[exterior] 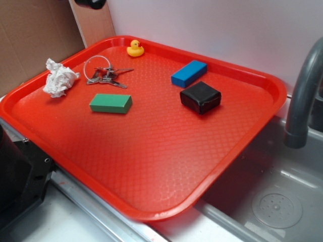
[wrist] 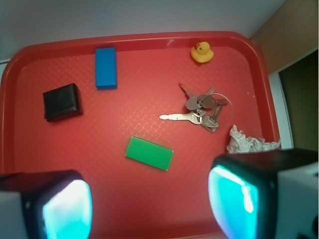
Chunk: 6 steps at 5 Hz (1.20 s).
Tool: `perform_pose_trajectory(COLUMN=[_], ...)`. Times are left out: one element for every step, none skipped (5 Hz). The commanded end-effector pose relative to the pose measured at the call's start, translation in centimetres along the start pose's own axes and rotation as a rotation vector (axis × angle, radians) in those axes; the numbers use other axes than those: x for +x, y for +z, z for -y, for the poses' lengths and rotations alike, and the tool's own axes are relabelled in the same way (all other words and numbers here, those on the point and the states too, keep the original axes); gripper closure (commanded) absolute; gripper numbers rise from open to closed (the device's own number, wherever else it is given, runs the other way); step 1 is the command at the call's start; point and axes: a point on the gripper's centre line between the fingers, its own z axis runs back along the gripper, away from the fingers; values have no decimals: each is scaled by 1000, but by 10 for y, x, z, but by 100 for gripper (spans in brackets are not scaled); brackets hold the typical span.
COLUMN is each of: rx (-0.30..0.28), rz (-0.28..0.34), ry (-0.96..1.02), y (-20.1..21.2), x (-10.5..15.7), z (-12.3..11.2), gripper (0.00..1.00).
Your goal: Grab the yellow duck.
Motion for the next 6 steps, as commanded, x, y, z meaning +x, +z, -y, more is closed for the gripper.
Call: perform_pose_trajectory(rx=[-14, -17, -12, -38, -25, -6], rz=[-26, -2, 30, 97, 83, 56], ry=[123, 137, 133, 62, 77, 92], y=[-42, -68, -91, -110, -130, -152], x=[40, 57, 65, 76, 91, 103], z=[-31, -53, -78, -91, -99, -106], gripper=[0, 0, 0, 0, 0, 0])
